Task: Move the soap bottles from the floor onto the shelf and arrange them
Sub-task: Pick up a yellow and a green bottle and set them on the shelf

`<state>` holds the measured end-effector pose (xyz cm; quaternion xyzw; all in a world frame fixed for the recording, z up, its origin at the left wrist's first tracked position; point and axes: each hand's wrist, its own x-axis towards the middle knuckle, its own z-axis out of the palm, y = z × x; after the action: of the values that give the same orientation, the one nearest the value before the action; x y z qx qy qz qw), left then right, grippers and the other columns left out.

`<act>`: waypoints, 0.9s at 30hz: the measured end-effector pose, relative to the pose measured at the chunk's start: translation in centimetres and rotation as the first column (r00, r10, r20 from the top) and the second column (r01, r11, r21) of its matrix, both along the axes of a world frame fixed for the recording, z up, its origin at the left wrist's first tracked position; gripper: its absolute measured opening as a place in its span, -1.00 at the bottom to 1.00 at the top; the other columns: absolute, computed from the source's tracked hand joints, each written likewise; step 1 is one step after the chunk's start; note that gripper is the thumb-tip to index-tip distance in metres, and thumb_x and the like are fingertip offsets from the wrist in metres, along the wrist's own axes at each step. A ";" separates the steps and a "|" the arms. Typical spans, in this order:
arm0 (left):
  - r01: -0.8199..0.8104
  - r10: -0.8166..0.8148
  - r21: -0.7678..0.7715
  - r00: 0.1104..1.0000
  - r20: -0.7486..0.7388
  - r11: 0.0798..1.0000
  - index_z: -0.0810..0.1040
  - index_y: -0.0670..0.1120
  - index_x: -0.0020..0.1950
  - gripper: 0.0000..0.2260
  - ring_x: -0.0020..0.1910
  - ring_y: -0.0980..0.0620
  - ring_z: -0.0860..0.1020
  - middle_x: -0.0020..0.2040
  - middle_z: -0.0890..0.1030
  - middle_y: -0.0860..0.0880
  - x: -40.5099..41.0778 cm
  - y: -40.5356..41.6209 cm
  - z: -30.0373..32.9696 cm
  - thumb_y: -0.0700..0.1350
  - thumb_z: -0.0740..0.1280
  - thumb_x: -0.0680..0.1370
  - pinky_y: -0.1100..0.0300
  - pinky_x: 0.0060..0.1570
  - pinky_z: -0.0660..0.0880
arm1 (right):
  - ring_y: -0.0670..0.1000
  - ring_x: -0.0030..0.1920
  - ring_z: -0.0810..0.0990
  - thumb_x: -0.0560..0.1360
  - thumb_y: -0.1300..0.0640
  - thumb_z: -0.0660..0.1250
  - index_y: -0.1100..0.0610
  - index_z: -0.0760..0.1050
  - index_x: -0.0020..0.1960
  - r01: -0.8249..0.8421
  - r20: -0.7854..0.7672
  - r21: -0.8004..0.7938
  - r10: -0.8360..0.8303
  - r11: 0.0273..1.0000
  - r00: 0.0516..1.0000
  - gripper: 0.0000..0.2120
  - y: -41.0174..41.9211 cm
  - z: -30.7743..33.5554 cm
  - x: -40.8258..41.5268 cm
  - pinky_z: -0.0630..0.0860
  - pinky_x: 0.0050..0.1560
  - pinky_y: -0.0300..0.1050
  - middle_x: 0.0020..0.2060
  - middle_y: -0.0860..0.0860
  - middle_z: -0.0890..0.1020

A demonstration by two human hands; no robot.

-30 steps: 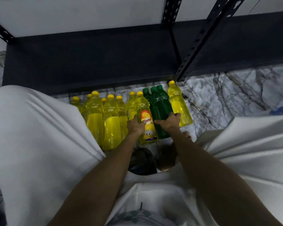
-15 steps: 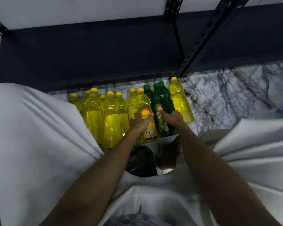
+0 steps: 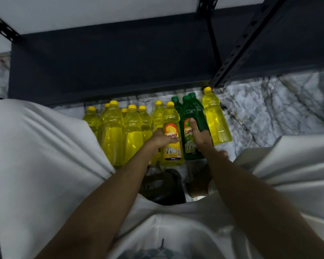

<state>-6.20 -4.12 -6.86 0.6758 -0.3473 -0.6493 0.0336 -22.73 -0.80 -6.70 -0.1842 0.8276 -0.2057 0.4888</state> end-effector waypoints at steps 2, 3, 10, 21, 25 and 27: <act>-0.045 0.058 0.100 0.990 -0.126 0.994 0.32 -0.04 0.39 -0.18 0.22 -0.15 0.59 0.32 0.57 -0.07 1.1 -0.5 1.1 -0.02 0.68 0.26 -0.05 0.10 0.58 | 0.24 0.25 0.58 0.13 -0.70 0.20 0.26 0.47 0.40 0.021 0.054 -0.013 -0.020 1.000 0.998 0.23 0.1 0.2 0.2 0.49 0.32 0.16 0.30 0.24 0.58; -0.046 0.069 0.134 0.982 -0.174 0.990 0.35 -0.08 0.42 -0.09 0.19 -0.16 0.62 0.28 0.61 -0.09 1.6 -0.5 1.3 0.01 0.71 0.18 -0.08 0.09 0.60 | 0.24 0.23 0.58 0.05 -0.70 0.22 0.26 0.47 0.40 0.030 0.071 -0.015 -0.028 0.999 0.997 0.27 0.3 0.2 0.2 0.50 0.32 0.18 0.29 0.23 0.58; -0.101 0.147 0.159 0.938 -0.314 0.982 0.55 -0.14 0.20 -0.67 -0.27 -0.04 0.68 -0.18 0.70 -0.08 4.2 0.8 5.5 -0.18 0.51 0.47 0.10 -0.26 0.62 | 0.27 0.38 0.47 0.26 -0.59 0.31 0.27 0.26 0.54 0.062 0.117 -0.045 -0.057 0.997 0.992 0.18 0.7 4.5 2.6 0.41 0.39 0.21 0.43 0.23 0.45; -0.371 0.233 -0.522 0.921 -0.312 0.768 0.52 0.13 0.11 -0.54 -0.01 0.01 0.70 0.03 0.69 0.02 5.9 -2.0 19.1 0.35 0.49 0.36 -0.12 0.07 0.64 | 0.04 -0.03 0.73 0.25 -0.59 0.35 0.11 0.61 0.14 0.067 0.135 -0.521 0.004 0.851 0.991 -0.16 -2.8 17.3 6.5 0.65 0.07 0.10 -0.05 0.04 0.74; -0.385 0.205 -0.693 0.921 -0.331 0.610 0.49 0.18 0.17 -0.51 -0.01 0.10 0.69 0.03 0.68 0.10 6.9 -1.9 25.0 0.37 0.48 0.36 -0.05 0.04 0.65 | 0.08 0.26 0.62 0.25 -0.64 0.29 0.12 0.47 0.42 0.000 0.067 -0.621 0.054 0.784 0.996 0.04 -3.4 23.5 7.8 0.55 0.29 0.18 0.28 0.05 0.62; -0.401 0.192 -0.742 0.915 -0.356 0.537 0.46 0.15 0.23 -0.50 -0.04 0.10 0.70 0.04 0.68 0.09 7.3 -1.8 27.9 0.32 0.48 0.40 -0.03 0.00 0.67 | 0.07 0.10 0.71 0.35 -0.55 0.31 0.11 0.58 0.24 -0.027 0.045 -0.708 0.084 0.706 0.995 -0.19 -3.4 26.6 8.2 0.62 0.16 0.15 0.09 0.05 0.72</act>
<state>1.10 -5.89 21.06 0.5558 -0.4745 -0.4808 0.4845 -14.57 -4.21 19.85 -0.3741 0.6614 -0.4984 0.4173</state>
